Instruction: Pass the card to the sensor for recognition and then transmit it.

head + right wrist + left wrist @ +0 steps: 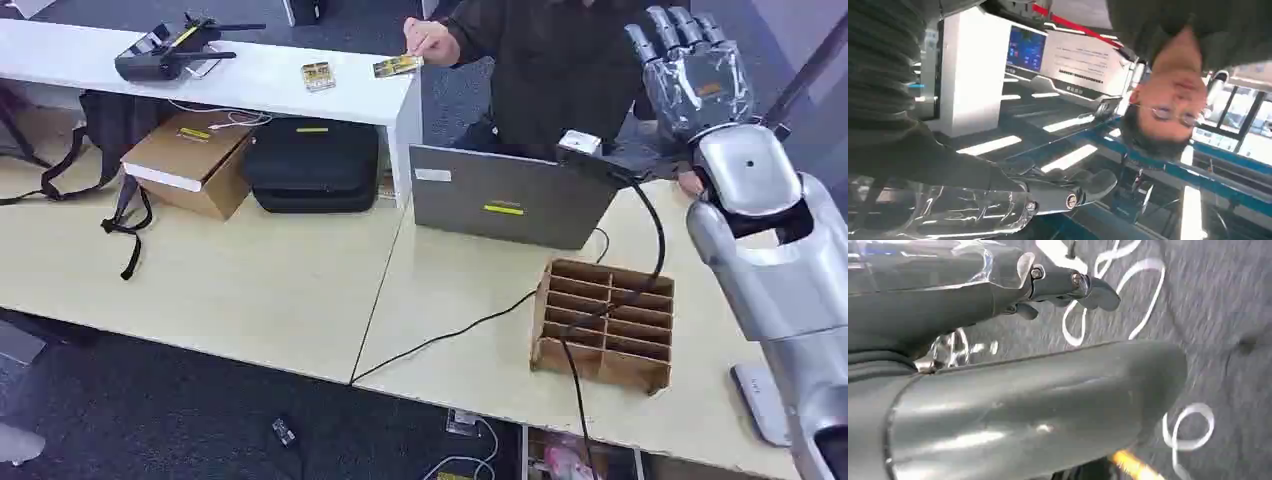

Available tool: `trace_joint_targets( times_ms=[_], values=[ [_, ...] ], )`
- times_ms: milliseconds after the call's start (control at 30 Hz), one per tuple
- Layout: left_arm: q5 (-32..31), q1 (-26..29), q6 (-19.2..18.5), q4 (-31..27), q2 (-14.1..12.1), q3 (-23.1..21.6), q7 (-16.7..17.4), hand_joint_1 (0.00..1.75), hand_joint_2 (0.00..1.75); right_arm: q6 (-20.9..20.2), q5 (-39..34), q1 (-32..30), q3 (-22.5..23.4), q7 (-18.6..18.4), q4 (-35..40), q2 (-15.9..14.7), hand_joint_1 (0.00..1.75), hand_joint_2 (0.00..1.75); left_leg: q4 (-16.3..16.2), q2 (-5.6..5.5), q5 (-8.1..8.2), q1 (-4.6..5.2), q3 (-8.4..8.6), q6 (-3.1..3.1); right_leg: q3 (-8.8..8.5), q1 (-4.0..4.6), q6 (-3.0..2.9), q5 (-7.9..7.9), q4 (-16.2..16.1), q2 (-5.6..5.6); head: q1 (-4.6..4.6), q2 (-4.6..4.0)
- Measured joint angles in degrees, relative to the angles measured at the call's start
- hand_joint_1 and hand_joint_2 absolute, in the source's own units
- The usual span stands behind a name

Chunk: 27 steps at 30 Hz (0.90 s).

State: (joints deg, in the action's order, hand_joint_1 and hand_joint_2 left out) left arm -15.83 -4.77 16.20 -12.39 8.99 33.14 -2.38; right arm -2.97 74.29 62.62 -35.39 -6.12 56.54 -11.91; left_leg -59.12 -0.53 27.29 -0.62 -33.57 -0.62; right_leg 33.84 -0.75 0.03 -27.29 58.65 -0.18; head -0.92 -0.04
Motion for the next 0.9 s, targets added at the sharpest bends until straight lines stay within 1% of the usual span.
trace_joint_targets(
  times_ms=[33,67,100,133,167,200,233,333,767,833,900],
  values=[
    [-0.3,-0.5,-0.1,0.0,1.1,0.0,0.0,0.00,0.00,0.0,-0.2,0.8,-0.1,-0.5,-1.8,1.4,0.00,1.75,0.0,-0.03,-0.03,-0.01,-0.01,-0.02,-0.03,0.01,0.00,0.02,0.0,-0.03,0.00,0.00],
    [-0.7,-0.9,-1.1,0.0,2.3,0.0,0.3,0.00,0.00,0.1,-0.3,1.5,-0.1,-0.9,-3.7,2.9,0.00,1.75,0.0,-0.06,-0.05,-0.02,-0.01,0.01,-0.05,0.03,0.01,0.04,0.0,-0.06,0.02,0.00],
    [-0.8,-1.1,-3.2,0.0,3.1,0.0,1.0,0.00,0.00,0.4,-0.3,2.3,-0.1,-1.3,-5.5,4.1,0.00,1.75,0.0,-0.07,-0.07,-0.03,-0.03,0.04,-0.08,0.03,0.02,0.05,-0.1,-0.07,0.13,0.00],
    [-1.1,-1.3,-6.1,0.0,3.5,0.0,2.2,0.00,0.00,0.9,-0.2,3.0,-0.1,-1.7,-7.4,5.3,0.00,1.75,0.0,-0.07,-0.07,-0.01,-0.02,0.04,-0.07,0.01,0.05,0.09,-0.1,-0.07,0.04,0.00],
    [-1.2,-1.4,-8.1,0.0,3.6,0.0,3.1,0.00,0.00,1.2,-0.1,3.6,-0.1,-1.8,-8.9,6.3,0.00,1.75,0.0,-0.05,-0.07,0.00,-0.01,0.04,-0.07,-0.01,0.06,0.10,-0.1,-0.05,0.02,0.00],
    [-1.2,-1.6,-9.6,0.0,3.6,0.0,3.8,0.00,0.00,1.4,0.0,3.9,-0.1,-1.9,-10.4,7.3,0.00,1.75,0.0,-0.05,-0.07,0.00,-0.01,0.04,-0.07,0.00,0.06,0.10,-0.1,-0.04,0.02,0.00],
    [-1.3,-1.7,-10.0,0.0,3.6,0.0,3.9,0.00,0.00,1.6,0.0,4.2,-0.1,-2.0,-11.5,8.0,0.00,1.75,-0.1,-0.06,-0.06,0.00,-0.01,0.04,-0.06,0.00,0.06,0.10,-0.1,-0.05,0.04,0.00],
    [-1.5,-2.0,-9.8,0.0,3.7,0.0,3.9,0.00,0.00,1.6,0.0,4.9,-0.1,-2.1,-13.9,9.6,0.00,1.75,-0.1,-0.05,-0.06,-0.01,0.00,0.03,-0.05,0.01,0.06,0.10,-0.1,-0.04,0.02,0.00],
    [-1.4,-2.6,-9.8,0.0,3.9,0.0,3.9,0.00,0.00,1.3,0.7,7.0,0.9,-2.1,-21.9,14.0,0.00,1.75,0.0,-0.05,-0.07,-0.01,-0.01,0.02,-0.03,0.01,0.05,0.10,0.0,-0.04,0.02,0.00],
    [-2.5,-2.6,-9.8,0.0,3.8,0.0,3.9,0.00,0.00,1.2,1.1,7.2,1.2,-2.1,-22.6,14.2,0.00,1.75,0.0,-0.06,-0.07,-0.01,-0.02,0.02,-0.04,0.01,0.05,0.10,0.0,-0.05,0.04,0.00],
    [-4.9,-2.6,-9.8,0.0,3.6,-0.2,3.9,0.00,0.00,1.0,1.4,7.4,1.6,-2.0,-23.2,14.5,0.00,1.75,0.0,-0.06,-0.07,-0.01,-0.02,0.02,-0.03,0.01,0.05,0.10,0.0,-0.05,0.02,0.00]
  ],
)
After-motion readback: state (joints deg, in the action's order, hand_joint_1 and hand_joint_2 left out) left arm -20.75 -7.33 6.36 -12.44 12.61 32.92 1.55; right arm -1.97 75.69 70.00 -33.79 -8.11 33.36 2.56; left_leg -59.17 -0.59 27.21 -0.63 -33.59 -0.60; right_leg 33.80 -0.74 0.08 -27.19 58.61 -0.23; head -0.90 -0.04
